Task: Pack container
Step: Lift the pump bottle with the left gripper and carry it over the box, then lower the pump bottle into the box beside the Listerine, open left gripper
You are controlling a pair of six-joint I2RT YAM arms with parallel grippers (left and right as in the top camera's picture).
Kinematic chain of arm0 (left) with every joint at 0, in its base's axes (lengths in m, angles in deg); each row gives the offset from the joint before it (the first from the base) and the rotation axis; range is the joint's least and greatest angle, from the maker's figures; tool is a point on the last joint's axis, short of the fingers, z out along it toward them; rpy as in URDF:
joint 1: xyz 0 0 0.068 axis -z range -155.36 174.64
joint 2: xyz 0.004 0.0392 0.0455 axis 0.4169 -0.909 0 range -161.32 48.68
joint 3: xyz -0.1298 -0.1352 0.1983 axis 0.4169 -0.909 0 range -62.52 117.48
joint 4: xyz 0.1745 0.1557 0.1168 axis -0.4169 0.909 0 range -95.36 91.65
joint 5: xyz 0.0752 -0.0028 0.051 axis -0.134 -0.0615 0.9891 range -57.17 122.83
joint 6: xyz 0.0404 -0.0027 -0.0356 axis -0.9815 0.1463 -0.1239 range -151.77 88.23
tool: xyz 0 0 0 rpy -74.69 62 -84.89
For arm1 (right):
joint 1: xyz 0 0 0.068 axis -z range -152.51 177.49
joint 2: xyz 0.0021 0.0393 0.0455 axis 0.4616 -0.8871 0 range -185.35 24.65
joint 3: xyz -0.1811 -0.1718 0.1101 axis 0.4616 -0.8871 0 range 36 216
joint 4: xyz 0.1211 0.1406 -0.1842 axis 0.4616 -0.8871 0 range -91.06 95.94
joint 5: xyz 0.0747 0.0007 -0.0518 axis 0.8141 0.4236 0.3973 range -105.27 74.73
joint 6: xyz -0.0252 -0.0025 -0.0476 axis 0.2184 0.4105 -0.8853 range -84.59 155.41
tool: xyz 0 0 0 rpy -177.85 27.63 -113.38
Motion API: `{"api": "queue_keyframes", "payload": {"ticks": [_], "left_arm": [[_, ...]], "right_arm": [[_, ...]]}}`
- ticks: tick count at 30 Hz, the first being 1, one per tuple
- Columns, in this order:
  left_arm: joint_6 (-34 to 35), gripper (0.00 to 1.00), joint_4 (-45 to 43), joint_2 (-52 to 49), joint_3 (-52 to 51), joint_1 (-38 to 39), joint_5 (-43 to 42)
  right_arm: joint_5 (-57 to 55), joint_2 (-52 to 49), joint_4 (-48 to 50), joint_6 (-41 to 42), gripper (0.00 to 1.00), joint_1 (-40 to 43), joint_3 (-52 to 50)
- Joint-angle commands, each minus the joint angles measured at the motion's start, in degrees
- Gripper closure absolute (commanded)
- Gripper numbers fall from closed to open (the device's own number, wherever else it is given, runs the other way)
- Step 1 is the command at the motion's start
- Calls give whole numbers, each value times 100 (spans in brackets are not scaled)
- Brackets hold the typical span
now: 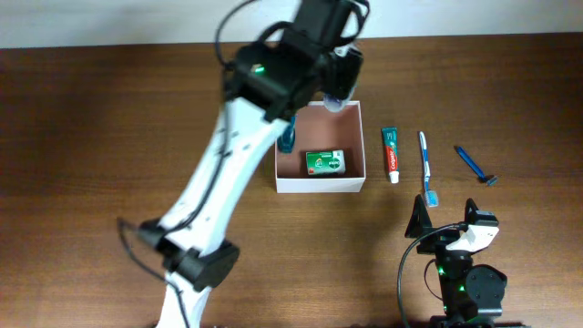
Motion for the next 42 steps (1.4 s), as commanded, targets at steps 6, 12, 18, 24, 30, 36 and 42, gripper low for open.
{"api": "queue_keyframes", "payload": {"ticks": [6,12,18,24,30,36,42], "left_arm": [[15,99,-133,-874,111,101,138],[17,99,70,-1021,109,94,273],[317,99,435,-1049,109,76,883],[741,99,533,-1095,83,50,857],[1095,98,544,-1355,83,50,855],[1178,98,603,-1690,83,13,857],[1178,98,651,-1718,83,-131,855]], "right_arm": [[52,48,-28,-59,1,35,-26],[52,48,-28,-57,1,37,-26],[52,48,-28,-59,1,37,-26],[52,48,-28,-59,1,37,-26],[52,48,-28,-59,1,37,-26],[52,48,-28,-59,2,37,-26],[52,48,-28,-59,1,35,-26]]}}
